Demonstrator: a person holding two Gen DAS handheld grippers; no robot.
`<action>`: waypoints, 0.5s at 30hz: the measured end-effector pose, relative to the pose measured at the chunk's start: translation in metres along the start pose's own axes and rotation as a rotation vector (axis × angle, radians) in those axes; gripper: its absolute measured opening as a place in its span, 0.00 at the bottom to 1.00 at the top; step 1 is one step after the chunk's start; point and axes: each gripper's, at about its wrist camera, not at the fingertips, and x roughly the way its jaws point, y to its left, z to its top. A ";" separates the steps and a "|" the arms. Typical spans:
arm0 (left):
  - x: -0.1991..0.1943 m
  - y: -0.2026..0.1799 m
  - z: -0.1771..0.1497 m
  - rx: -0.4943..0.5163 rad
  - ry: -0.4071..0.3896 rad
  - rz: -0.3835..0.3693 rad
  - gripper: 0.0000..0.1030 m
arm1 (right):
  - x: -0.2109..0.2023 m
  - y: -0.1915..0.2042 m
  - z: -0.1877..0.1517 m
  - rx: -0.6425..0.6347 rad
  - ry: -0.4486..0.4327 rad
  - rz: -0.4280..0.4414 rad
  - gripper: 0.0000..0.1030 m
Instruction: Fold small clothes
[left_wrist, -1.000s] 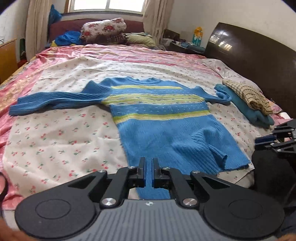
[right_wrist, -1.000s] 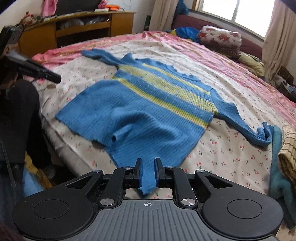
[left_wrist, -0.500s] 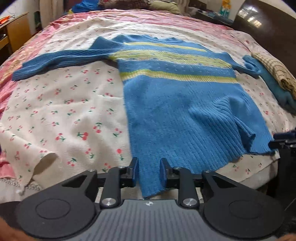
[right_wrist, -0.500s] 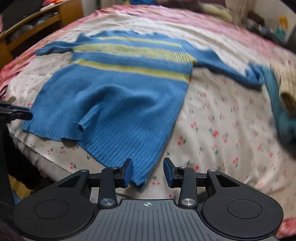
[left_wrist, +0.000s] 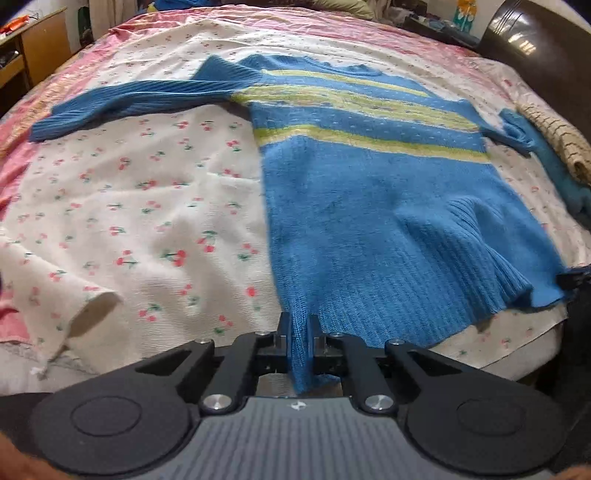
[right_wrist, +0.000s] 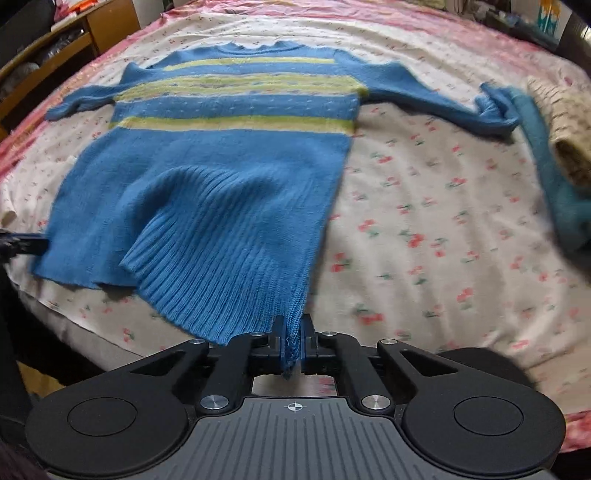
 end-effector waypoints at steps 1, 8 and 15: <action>-0.002 0.001 0.000 0.004 -0.001 0.018 0.15 | -0.002 -0.003 0.000 -0.008 -0.004 -0.022 0.04; -0.008 0.002 -0.002 0.040 0.009 0.077 0.11 | -0.006 -0.013 -0.003 -0.023 0.022 -0.058 0.06; -0.034 0.009 0.003 0.001 -0.080 0.049 0.12 | -0.017 -0.008 -0.004 -0.046 -0.017 -0.094 0.12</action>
